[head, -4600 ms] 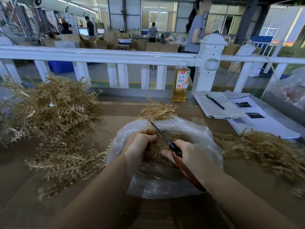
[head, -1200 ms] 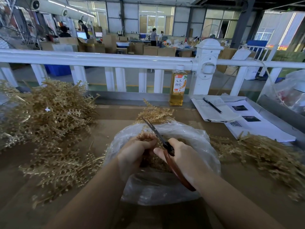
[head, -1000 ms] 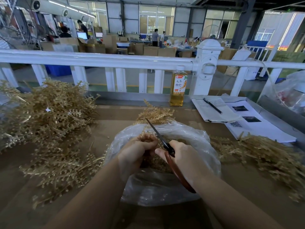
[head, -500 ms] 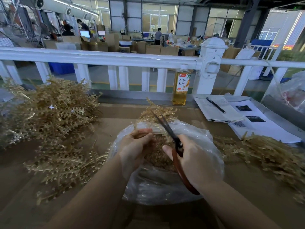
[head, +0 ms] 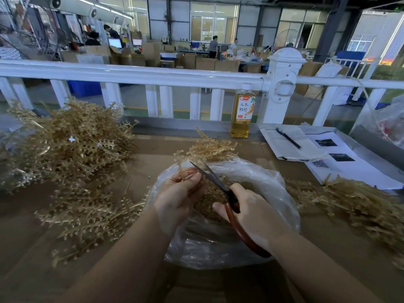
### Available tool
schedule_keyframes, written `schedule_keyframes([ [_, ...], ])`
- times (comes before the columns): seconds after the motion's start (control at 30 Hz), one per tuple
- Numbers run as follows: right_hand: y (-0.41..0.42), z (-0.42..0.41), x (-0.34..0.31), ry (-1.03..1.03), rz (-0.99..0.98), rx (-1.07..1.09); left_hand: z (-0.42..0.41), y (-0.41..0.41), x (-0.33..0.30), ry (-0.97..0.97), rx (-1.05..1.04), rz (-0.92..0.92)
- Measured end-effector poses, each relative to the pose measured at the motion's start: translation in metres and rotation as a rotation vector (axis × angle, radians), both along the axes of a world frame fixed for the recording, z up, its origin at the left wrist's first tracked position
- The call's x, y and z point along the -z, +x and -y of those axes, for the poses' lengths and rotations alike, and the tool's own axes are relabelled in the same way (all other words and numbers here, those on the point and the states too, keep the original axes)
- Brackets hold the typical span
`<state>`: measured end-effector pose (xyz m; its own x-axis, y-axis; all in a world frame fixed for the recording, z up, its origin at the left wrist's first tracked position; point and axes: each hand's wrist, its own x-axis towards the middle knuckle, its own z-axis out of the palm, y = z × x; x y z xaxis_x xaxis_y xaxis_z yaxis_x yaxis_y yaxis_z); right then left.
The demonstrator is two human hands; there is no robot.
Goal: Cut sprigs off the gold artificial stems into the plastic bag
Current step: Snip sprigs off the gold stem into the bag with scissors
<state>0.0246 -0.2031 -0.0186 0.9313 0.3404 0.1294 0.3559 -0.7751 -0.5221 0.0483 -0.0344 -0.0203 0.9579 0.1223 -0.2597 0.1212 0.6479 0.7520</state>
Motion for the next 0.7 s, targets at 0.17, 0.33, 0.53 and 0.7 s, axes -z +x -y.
schedule_keyframes([
  [0.17, 0.0, 0.001, -0.001, -0.004, -0.014, -0.021, 0.005, 0.001, -0.005, -0.117, -0.001, -0.078],
  [0.33, -0.003, 0.0, -0.001, -0.019, 0.021, -0.018, 0.009, 0.0, -0.007, -0.138, -0.03, -0.107],
  [0.53, -0.005, -0.003, -0.001, -0.05, 0.068, -0.006, 0.012, -0.002, -0.007, -0.174, -0.031, -0.123],
  [0.7, -0.003, -0.004, -0.001, -0.016, 0.044, -0.024, 0.012, -0.001, -0.005, -0.186, -0.012, -0.117],
])
